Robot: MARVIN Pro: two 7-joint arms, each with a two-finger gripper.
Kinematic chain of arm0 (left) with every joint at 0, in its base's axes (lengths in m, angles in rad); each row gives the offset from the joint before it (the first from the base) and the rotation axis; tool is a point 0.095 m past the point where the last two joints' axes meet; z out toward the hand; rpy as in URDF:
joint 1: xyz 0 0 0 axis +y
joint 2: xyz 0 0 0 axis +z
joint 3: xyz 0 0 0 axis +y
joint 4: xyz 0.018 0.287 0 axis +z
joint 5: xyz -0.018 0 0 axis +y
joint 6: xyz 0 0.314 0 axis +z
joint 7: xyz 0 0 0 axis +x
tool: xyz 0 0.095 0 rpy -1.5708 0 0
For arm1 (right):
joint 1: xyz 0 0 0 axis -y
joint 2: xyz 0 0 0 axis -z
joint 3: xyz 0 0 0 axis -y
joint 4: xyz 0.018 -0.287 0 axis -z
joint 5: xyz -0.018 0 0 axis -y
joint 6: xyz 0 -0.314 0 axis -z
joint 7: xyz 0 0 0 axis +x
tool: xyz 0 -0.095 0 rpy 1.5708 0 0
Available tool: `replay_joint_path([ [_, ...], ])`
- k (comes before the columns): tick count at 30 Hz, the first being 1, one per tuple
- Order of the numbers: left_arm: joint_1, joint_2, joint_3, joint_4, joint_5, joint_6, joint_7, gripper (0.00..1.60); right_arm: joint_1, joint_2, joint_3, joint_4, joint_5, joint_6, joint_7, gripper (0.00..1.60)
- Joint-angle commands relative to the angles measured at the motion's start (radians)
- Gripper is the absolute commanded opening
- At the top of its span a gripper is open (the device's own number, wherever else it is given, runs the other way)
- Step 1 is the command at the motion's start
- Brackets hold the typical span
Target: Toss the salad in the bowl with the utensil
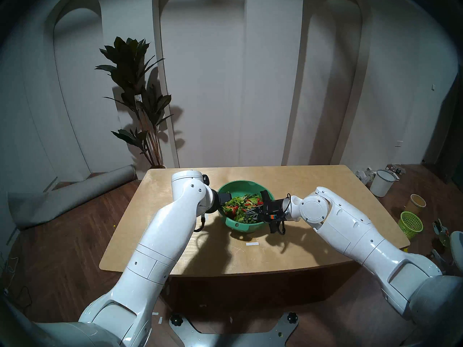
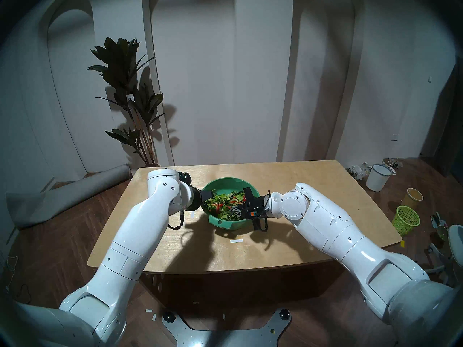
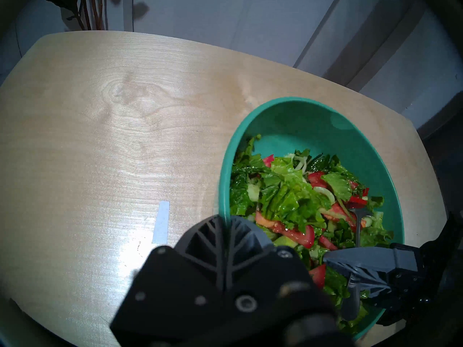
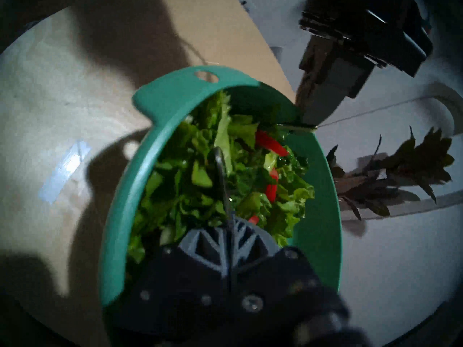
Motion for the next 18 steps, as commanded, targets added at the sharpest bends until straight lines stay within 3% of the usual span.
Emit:
replay_joint_path([
  [1, -0.027, 0.0, -0.006, -0.026, 0.005, -0.002, 0.094, 0.0, 0.092, 0.007, -0.005, 0.031, -0.095, -0.087, -0.043, 0.0],
  [11, -0.027, -0.002, -0.006, -0.027, 0.001, -0.002, 0.106, 0.0, 0.131, -0.081, 0.001, 0.13, -0.156, -0.117, -0.146, 0.0],
  [18, -0.026, -0.001, -0.007, -0.026, 0.008, -0.002, 0.09, 0.0, 0.133, -0.164, 0.035, 0.199, -0.115, -0.082, -0.209, 0.0],
])
